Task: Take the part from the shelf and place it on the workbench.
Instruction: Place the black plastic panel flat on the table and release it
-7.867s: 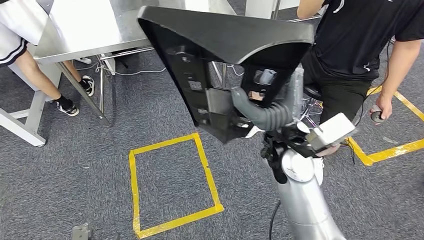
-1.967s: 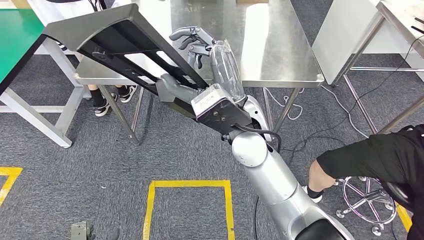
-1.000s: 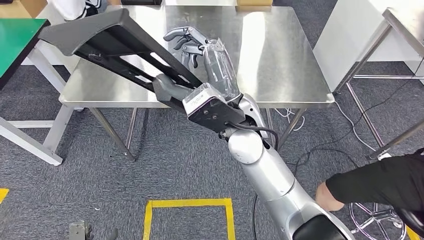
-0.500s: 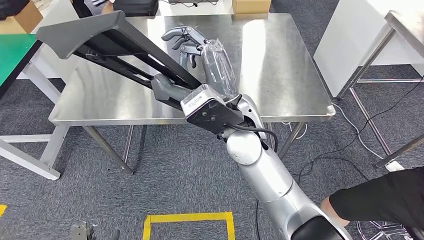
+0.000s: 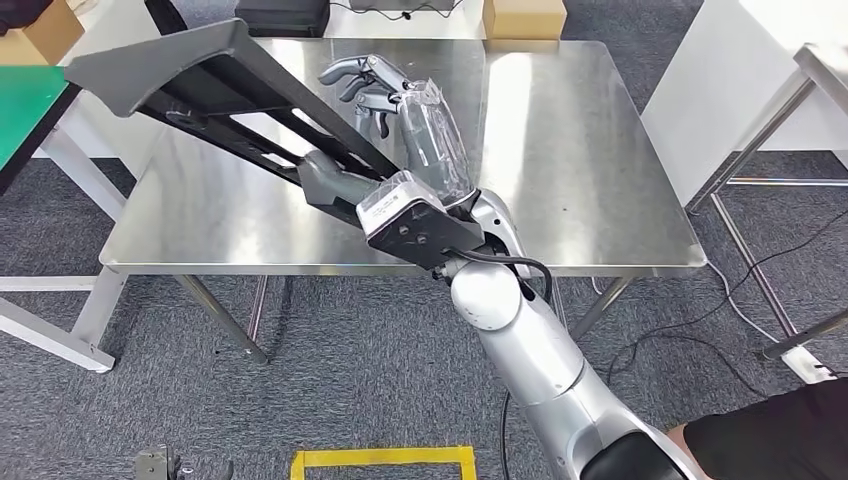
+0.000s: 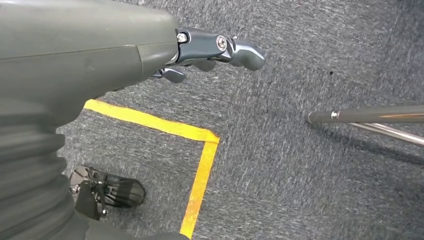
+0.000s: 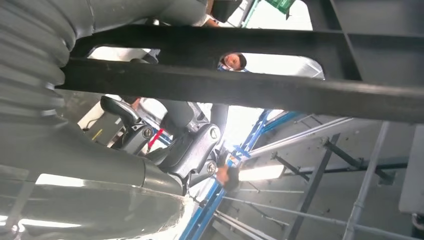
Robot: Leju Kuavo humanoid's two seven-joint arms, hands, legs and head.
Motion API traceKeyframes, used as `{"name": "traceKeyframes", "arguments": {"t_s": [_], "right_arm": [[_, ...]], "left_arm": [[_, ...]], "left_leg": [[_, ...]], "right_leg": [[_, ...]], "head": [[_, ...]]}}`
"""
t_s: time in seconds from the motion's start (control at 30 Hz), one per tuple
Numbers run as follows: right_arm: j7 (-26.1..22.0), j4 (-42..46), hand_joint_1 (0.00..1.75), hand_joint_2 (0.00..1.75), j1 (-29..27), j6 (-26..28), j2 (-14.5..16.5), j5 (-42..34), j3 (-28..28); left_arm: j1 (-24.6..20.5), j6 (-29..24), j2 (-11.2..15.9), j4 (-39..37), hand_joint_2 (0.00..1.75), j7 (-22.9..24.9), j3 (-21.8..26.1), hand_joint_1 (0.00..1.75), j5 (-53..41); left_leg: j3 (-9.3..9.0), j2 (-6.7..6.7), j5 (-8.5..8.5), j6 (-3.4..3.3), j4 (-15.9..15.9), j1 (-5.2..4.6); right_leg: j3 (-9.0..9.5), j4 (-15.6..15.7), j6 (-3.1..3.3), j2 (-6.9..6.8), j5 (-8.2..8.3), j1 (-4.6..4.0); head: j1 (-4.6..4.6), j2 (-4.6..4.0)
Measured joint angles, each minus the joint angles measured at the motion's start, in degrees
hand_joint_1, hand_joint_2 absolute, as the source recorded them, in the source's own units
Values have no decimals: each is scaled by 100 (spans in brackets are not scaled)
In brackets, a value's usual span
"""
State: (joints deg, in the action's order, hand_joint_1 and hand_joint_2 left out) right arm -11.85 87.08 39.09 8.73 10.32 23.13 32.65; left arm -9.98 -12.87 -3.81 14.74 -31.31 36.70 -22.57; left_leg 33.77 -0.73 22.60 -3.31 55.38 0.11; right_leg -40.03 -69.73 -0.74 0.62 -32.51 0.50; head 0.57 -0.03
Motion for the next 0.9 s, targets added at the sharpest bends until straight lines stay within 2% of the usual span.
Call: {"name": "traceKeyframes", "arguments": {"t_s": [0.03, 0.07, 0.1, 0.13, 0.17, 0.23, 0.3, 0.37, 0.43, 0.47, 0.5, 0.53, 0.6, 0.63, 0.67, 0.77, 0.8, 0.83, 0.9], "right_arm": [[0, -4, 175, 175, 0, -10, 0, 3, 1], [0, -9, 175, 175, 0, -19, -1, 6, 2], [0, -15, 175, 175, 4, -28, -1, 12, 3], [1, -20, 175, 175, 11, -39, 1, 21, 5], [3, -26, 175, 175, 18, -47, 4, 32, 8], [6, -30, 175, 175, 33, -57, 21, 55, 12], [7, -32, 175, 175, 44, -63, 46, 75, 13], [10, -36, 175, 175, 50, -76, 71, 101, 15], [22, -52, 175, 175, 44, -91, 83, 132, 19], [32, -65, 175, 175, 41, -96, 83, 153, 21], [42, -76, 175, 175, 39, -98, 83, 174, 22], [51, -85, 175, 175, 38, -98, 83, 196, 22], [62, -99, 175, 175, 41, -97, 83, 238, 24], [66, -106, 175, 175, 47, -97, 84, 263, 27], [73, -112, 175, 175, 51, -96, 86, 297, 31], [105, -130, 175, 175, 63, -95, 86, 437, 52], [116, -136, 175, 175, 72, -95, 84, 487, 59], [128, -143, 175, 175, 81, -95, 80, 540, 67], [155, -167, 175, 175, 75, -95, 67, 647, 83]], "left_arm": [[7, 0, -3, -1, 175, -1, 0, 0, 5], [11, 0, -8, -2, 175, -1, 0, 0, 14], [14, -2, -13, -3, 175, -1, 0, 0, 20], [16, -6, -17, -3, 175, -2, 0, 0, 27], [19, -10, -19, -4, 175, -3, 1, 0, 34], [25, -17, -13, -2, 175, -8, 2, 0, 42], [32, -17, -9, -2, 175, -15, 2, 0, 44], [39, -19, -9, -3, 175, -25, 7, 0, 51], [65, -27, -5, -3, 175, -38, 15, 0, 62], [82, -30, -2, -3, 175, -44, 19, 0, 68], [95, -32, 1, -3, 175, -48, 21, 0, 75], [103, -33, 5, -3, 175, -52, 22, 0, 82], [108, -33, 16, -4, 175, -56, 25, 0, 96], [108, -33, 22, -4, 175, -57, 26, 0, 100], [110, -33, 24, -4, 175, -57, 26, 0, 102], [119, -33, 26, -5, 175, -59, 26, 0, 102], [120, -33, 26, -6, 175, -60, 26, 0, 102], [119, -33, 28, -5, 175, -60, 26, 0, 102], [117, -32, 32, -6, 175, -60, 27, 0, 102]], "left_leg": [[-72, -13, 55, 9, 2, -8], [-139, -24, 113, 24, 3, -14], [-203, -35, 174, 47, 6, -24], [-248, -41, 232, 76, 8, -33], [-278, -44, 268, 108, 26, -39], [-301, -39, 311, 169, 78, -32], [-178, -8, 355, 233, 364, -1], [210, 29, 521, 313, 1022, 42], [675, 43, 788, 382, 1645, 83], [816, 46, 842, 403, 1740, 101], [854, 49, 774, 414, 1632, 119], [787, 53, 582, 414, 1336, 134], [519, 67, 65, 381, 554, 136], [418, 73, -72, 346, 291, 121], [351, 78, -135, 300, 148, 99], [212, 63, -105, 131, 69, 57], [158, 55, -101, 78, 50, 55], [102, 49, -86, 30, 39, 54], [42, 39, -18, -24, 31, 41]], "right_leg": [[68, 349, -48, -2, 189, -1], [189, 778, -86, -10, 479, -5], [300, 1151, -87, -22, 731, -14], [405, 1407, -56, -31, 920, -24], [462, 1528, 2, -35, 1023, -28], [554, 1551, 113, -23, 1023, -6], [660, 1561, 194, -17, 995, 32], [761, 1566, 263, -16, 926, 42], [846, 1564, 286, -7, 837, 36], [902, 1563, 277, 1, 785, 36], [972, 1561, 264, 9, 728, 37], [1053, 1560, 247, 14, 667, 39], [1206, 1559, 197, 20, 544, 29], [1259, 1567, 161, 23, 490, 19], [1298, 1577, 118, 28, 454, 7], [1332, 1480, -14, 26, 431, -28], [1252, 1306, -33, 18, 418, -32], [1080, 1020, -34, 10, 373, -25], [536, 217, -15, 1, 170, -14]], "head": [[1, -1], [-1, -1], [2, -1], [1, -1], [1, -1], [-5, 0], [-2, 1], [8, -1], [14, -1], [15, 0], [16, 0], [15, 1], [14, 0], [13, 0], [14, -1], [12, 0], [7, 0], [4, -1], [3, 0]]}}
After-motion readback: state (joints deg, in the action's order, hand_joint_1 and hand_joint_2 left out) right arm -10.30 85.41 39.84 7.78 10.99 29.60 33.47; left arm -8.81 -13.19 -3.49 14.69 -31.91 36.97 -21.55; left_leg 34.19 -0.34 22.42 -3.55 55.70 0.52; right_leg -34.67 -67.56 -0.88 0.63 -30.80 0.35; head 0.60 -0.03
